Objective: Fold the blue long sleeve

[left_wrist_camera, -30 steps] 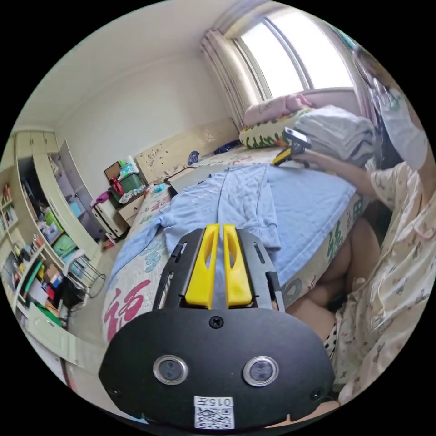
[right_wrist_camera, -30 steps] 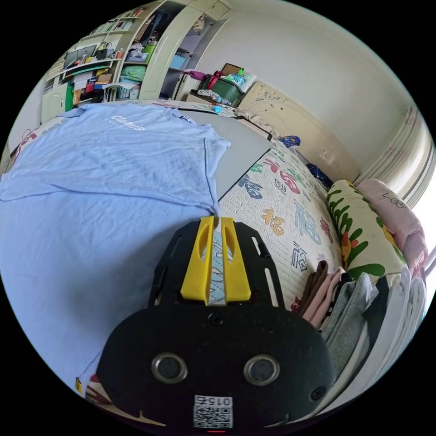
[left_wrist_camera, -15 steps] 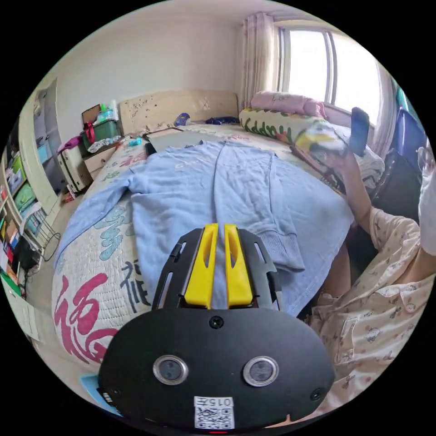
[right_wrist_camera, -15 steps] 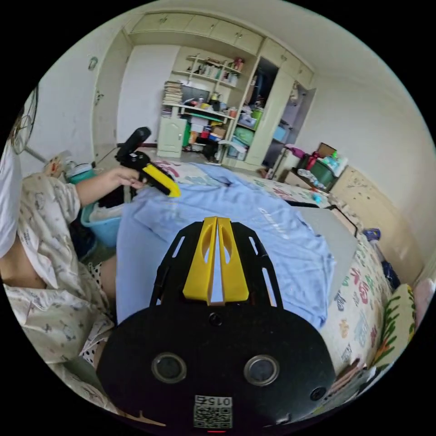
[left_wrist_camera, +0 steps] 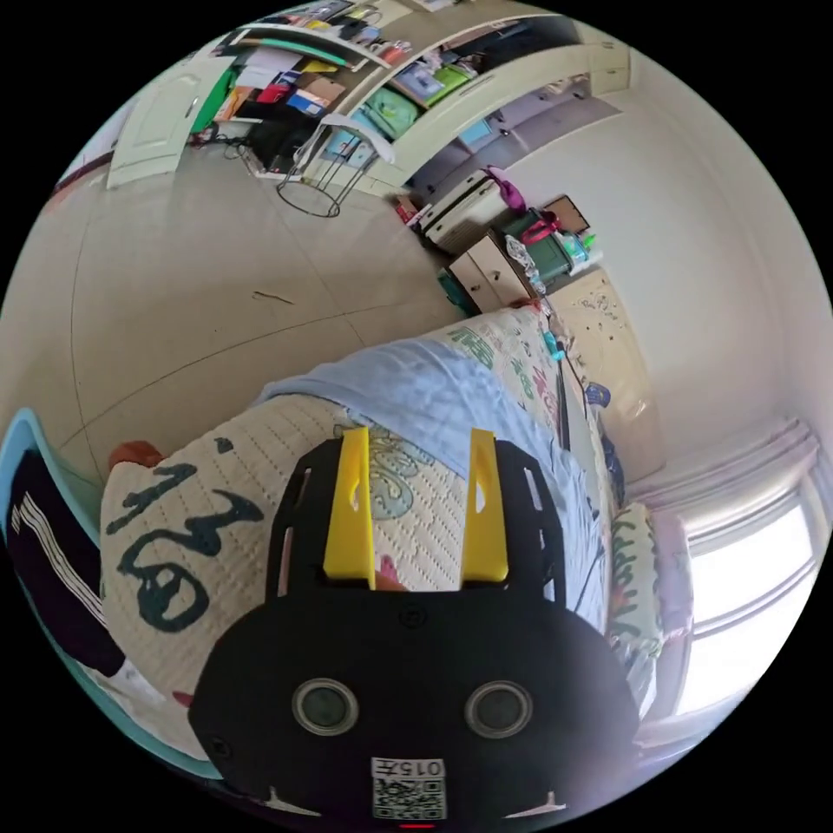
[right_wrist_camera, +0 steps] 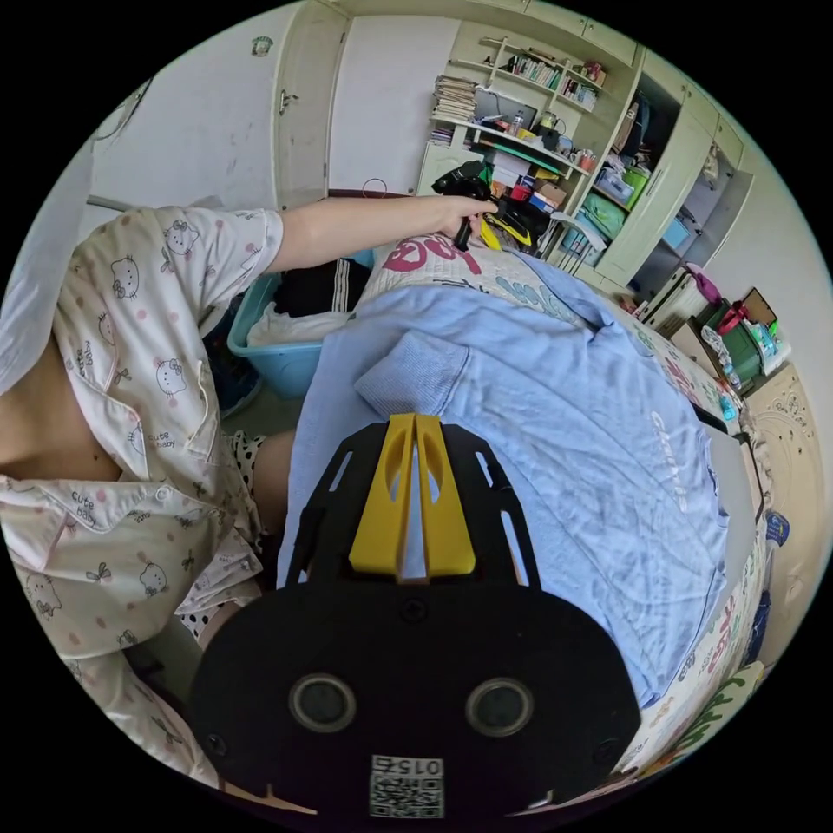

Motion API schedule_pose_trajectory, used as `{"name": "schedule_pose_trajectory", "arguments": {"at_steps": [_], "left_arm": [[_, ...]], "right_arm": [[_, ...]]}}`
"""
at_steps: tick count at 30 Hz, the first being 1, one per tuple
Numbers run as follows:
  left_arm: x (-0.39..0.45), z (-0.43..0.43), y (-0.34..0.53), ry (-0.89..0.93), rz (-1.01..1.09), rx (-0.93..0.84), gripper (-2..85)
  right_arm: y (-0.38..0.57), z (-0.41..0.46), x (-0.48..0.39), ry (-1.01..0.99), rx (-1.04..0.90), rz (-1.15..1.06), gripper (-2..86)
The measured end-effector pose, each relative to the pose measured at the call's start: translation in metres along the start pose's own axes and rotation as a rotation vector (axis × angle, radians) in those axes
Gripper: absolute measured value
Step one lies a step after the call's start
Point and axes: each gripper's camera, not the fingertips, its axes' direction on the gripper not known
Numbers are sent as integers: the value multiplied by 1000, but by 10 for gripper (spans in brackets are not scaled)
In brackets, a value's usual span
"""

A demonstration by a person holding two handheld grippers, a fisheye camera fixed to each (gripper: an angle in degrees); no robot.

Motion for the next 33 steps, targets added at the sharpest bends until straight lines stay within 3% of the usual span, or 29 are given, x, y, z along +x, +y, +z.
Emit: {"name": "schedule_pose_trajectory", "arguments": {"at_steps": [4,8,10,12,13,15,18,23,26,31,33], "left_arm": [[-5,5,23,-1,-111,88,55],[56,-28,80,53,85,309,10],[128,-51,123,53,347,448,8],[257,-74,222,69,862,567,9],[289,-77,256,78,1013,578,10],[383,-75,409,153,1630,527,12],[427,-35,554,144,2067,391,12],[458,24,616,118,2155,291,14],[472,38,623,152,2135,253,15],[479,39,599,335,2102,164,25],[486,42,552,458,1994,144,38]], "right_arm": [[5,2,-13,51,1,-17,-10],[18,-7,-24,100,17,4,-9],[29,-19,-23,126,49,33,-7],[46,-43,-16,173,128,118,2],[51,-49,-13,183,150,142,7],[73,-71,-6,220,229,242,42],[100,-88,-6,318,283,363,67],[129,-101,-11,478,247,468,87],[130,-98,-7,457,218,478,108],[115,-87,27,452,165,520,136],[114,-84,74,376,160,641,140]]}}
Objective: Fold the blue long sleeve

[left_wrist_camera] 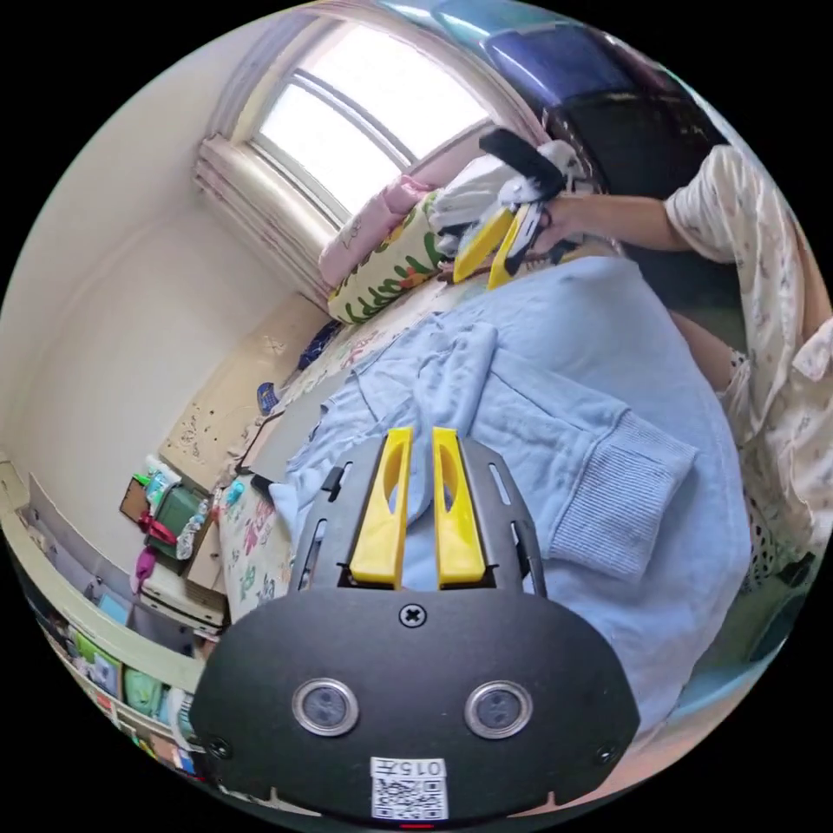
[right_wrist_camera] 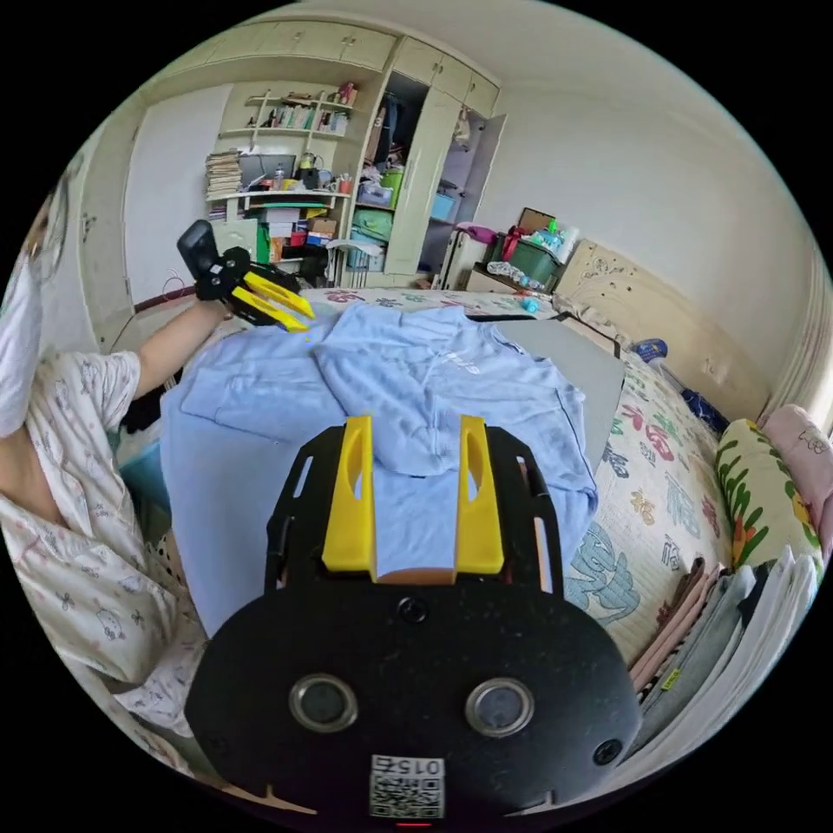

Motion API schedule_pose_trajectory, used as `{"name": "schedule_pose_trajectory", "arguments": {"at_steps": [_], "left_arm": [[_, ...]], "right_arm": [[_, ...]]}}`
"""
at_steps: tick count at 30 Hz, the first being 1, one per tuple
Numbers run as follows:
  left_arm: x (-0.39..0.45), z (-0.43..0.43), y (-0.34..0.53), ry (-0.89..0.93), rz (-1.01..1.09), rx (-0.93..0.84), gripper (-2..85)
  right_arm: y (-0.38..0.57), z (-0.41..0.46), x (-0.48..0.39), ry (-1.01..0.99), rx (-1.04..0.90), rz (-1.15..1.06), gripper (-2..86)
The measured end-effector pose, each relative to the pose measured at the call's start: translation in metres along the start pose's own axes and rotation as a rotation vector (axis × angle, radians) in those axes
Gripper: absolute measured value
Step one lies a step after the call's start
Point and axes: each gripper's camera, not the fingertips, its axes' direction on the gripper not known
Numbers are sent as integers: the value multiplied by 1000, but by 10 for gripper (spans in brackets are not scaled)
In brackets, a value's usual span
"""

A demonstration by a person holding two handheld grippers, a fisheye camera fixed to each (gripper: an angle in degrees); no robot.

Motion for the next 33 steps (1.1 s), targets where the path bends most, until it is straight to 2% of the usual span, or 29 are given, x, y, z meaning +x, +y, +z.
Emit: {"name": "schedule_pose_trajectory", "arguments": {"at_steps": [1,5,7,8,9,10,15,17,21,26,28,31,33], "left_arm": [[-15,-1,6,2,-40,23,45],[-123,5,104,-130,-561,201,109],[-132,23,158,-147,-693,142,119],[-137,40,177,-60,-764,32,120],[-143,57,182,28,-782,-72,120],[-143,64,183,34,-778,-96,119],[-130,127,182,-50,-738,-354,115],[-121,139,178,-75,-701,-401,112],[-101,134,178,-161,-674,-368,103],[-93,132,183,-186,-707,-357,96],[-86,131,181,-195,-697,-351,96],[-72,135,174,-205,-664,-372,95],[-59,141,165,-224,-627,-405,95]], "right_arm": [[-7,7,10,-23,-21,35,144],[-43,59,55,-116,-151,217,172],[-51,78,58,-142,-218,231,174],[-53,88,56,-139,-240,235,169],[-54,96,52,-134,-268,233,159],[-55,99,50,-135,-290,224,154],[-57,75,19,-33,-238,123,85],[-53,46,8,-17,-163,113,60],[-20,-51,-34,-18,85,35,52],[34,-121,-119,-152,126,-237,67],[53,-134,-146,-144,157,-324,67],[65,-140,-156,-51,201,-213,70],[59,-119,-138,-76,88,-66,87]]}}
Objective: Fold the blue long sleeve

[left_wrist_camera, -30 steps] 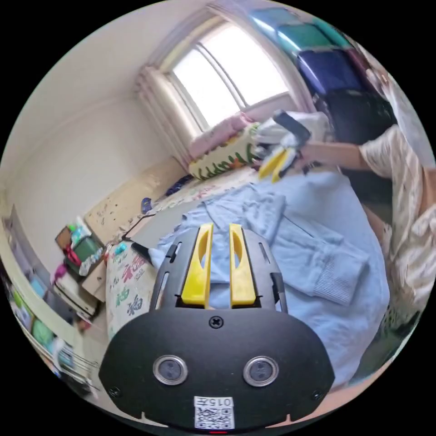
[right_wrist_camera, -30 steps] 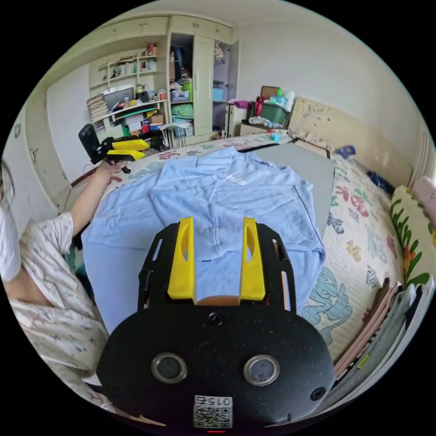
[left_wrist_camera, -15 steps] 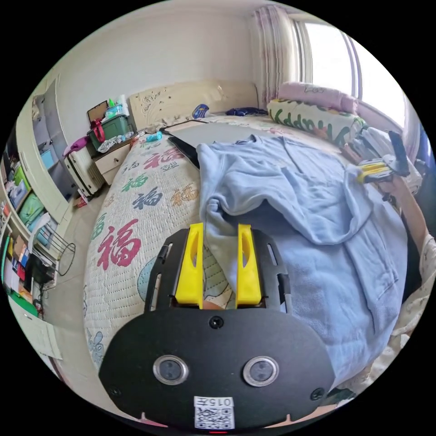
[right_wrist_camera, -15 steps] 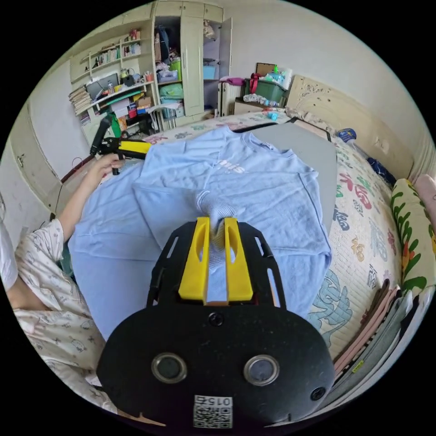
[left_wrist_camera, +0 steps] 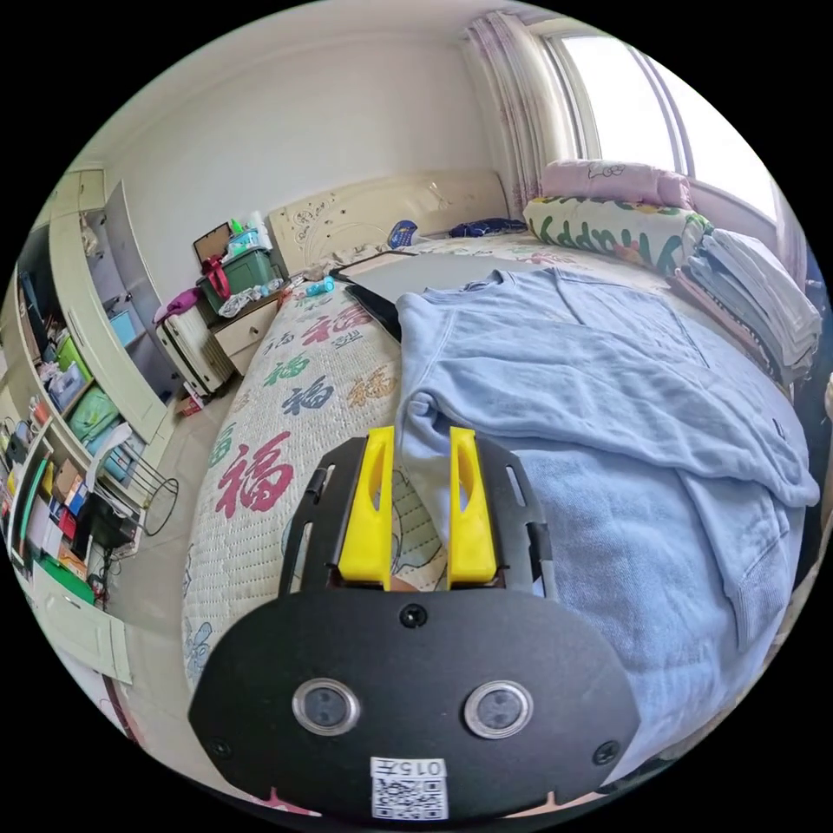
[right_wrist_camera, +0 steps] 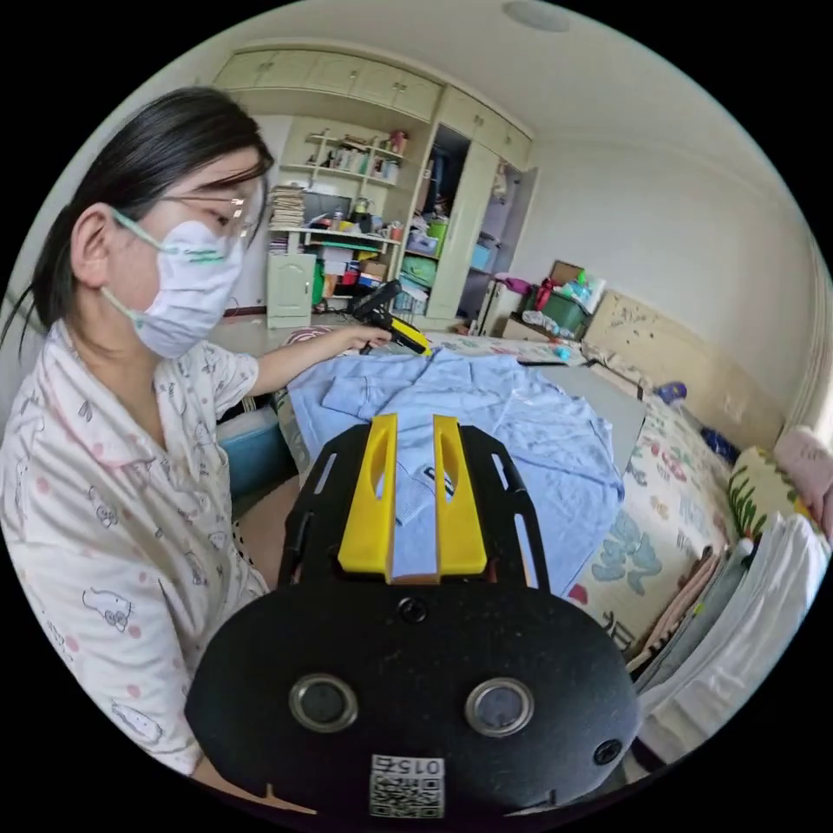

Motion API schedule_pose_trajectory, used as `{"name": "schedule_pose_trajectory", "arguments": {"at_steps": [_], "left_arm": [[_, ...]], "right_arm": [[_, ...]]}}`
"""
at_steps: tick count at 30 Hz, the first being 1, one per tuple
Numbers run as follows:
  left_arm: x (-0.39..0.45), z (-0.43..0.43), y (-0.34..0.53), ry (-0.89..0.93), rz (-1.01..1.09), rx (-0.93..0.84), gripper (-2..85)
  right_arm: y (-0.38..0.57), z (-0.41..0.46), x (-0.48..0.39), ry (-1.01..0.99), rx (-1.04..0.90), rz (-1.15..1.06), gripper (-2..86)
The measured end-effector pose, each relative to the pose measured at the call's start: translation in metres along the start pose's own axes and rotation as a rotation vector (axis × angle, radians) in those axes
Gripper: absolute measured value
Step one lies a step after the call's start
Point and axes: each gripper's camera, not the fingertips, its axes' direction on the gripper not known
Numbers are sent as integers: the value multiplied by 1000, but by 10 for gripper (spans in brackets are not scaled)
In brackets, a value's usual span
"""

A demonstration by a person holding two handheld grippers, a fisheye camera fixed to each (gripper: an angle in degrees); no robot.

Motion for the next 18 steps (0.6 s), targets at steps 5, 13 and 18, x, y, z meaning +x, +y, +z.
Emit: {"name": "schedule_pose_trajectory", "arguments": {"at_steps": [5,13,18], "left_arm": [[29,-3,-1,-76,50,-26,97],[57,2,-21,-123,216,-20,97],[71,-9,-15,-135,206,-8,57]], "right_arm": [[-1,52,36,-72,-202,221,121],[-34,60,38,-116,-342,184,14],[-41,33,54,-61,-417,190,5]]}}
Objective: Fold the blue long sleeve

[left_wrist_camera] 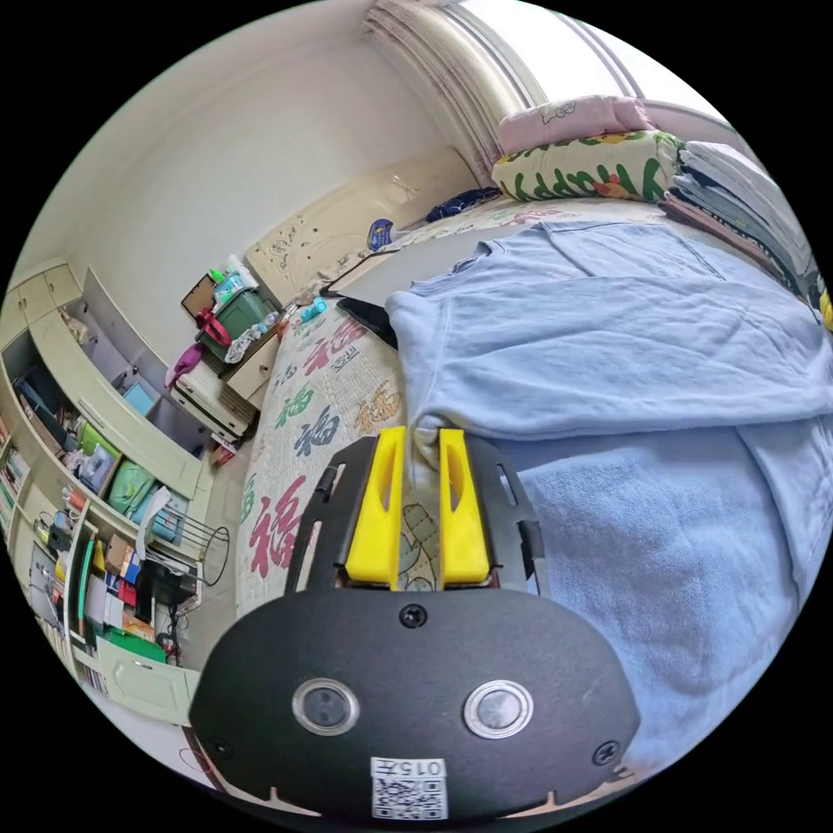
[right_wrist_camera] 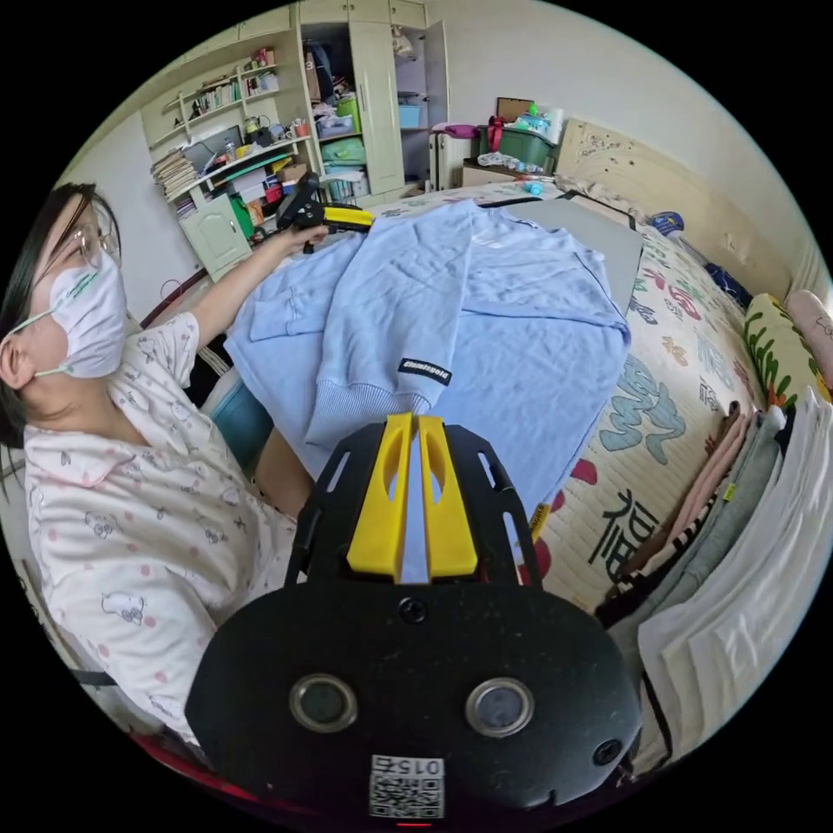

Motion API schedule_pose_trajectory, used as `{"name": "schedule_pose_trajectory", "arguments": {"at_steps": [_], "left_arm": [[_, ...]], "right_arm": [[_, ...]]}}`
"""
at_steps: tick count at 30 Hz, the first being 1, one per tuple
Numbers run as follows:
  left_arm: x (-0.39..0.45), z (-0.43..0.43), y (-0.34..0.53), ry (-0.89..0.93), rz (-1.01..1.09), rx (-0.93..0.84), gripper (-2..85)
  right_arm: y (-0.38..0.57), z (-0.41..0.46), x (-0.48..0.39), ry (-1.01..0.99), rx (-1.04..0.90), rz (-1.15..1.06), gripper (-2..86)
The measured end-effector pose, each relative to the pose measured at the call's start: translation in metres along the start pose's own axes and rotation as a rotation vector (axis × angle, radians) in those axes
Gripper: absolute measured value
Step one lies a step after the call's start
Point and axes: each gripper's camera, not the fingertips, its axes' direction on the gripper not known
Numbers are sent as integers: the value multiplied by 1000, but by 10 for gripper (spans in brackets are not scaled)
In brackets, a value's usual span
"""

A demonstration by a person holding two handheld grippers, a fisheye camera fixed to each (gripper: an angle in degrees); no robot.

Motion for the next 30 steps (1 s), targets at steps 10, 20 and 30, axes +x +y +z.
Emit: {"name": "schedule_pose_trajectory", "arguments": {"at_steps": [10,20,30], "left_arm": [[38,-28,4,-88,43,0,53],[69,-45,20,-168,114,36,42],[48,-47,46,-117,17,29,21]], "right_arm": [[-162,-34,63,64,429,117,90],[-430,152,99,-11,132,209,115],[-517,205,89,66,27,186,-2]]}}
